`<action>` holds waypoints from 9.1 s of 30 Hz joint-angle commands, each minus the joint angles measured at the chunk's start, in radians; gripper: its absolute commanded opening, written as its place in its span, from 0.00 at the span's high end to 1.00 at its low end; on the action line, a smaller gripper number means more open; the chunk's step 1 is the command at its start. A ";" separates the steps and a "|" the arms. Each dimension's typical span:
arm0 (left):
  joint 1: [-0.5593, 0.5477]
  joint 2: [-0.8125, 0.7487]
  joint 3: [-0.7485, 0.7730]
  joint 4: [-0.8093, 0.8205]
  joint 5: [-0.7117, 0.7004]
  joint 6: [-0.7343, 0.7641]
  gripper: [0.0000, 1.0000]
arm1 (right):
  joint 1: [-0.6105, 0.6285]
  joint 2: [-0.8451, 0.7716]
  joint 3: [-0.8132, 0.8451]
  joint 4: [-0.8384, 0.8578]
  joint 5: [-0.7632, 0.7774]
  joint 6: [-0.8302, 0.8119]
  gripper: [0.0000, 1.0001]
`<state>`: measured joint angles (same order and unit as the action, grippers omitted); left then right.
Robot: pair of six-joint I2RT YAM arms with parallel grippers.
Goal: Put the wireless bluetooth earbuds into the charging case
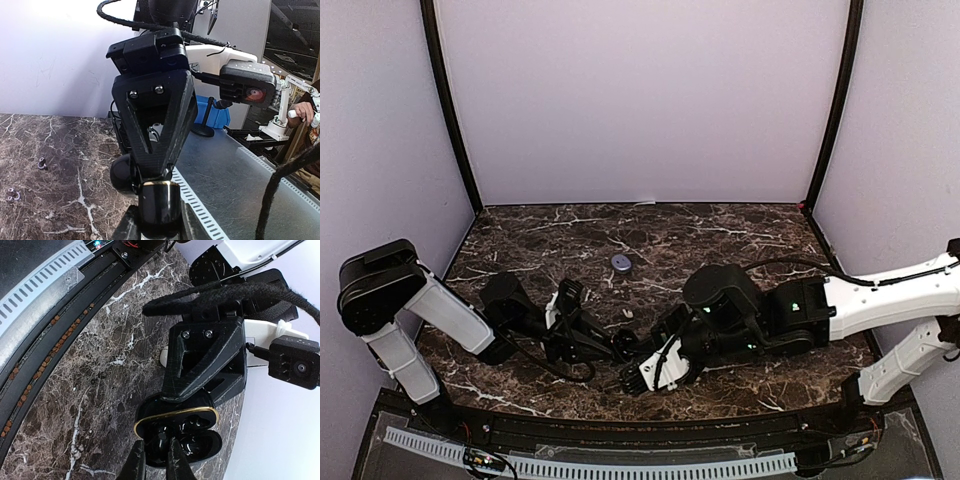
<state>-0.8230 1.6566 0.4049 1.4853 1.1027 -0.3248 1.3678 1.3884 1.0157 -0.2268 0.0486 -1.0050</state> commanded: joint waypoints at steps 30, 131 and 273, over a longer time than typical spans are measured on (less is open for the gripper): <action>-0.010 -0.062 0.037 -0.199 -0.029 0.116 1.00 | -0.024 -0.033 0.048 -0.021 0.026 0.038 0.95; -0.015 -0.027 0.074 -0.238 -0.025 0.100 1.00 | -0.019 0.087 0.129 0.008 -0.019 -0.025 0.68; -0.054 -0.096 0.043 -0.345 -0.461 0.442 1.00 | -0.212 -0.005 0.022 0.067 -0.222 1.614 0.72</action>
<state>-0.8700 1.5642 0.4313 1.1099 0.6476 0.0959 1.1744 1.3697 1.0008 -0.1738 -0.1471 0.5861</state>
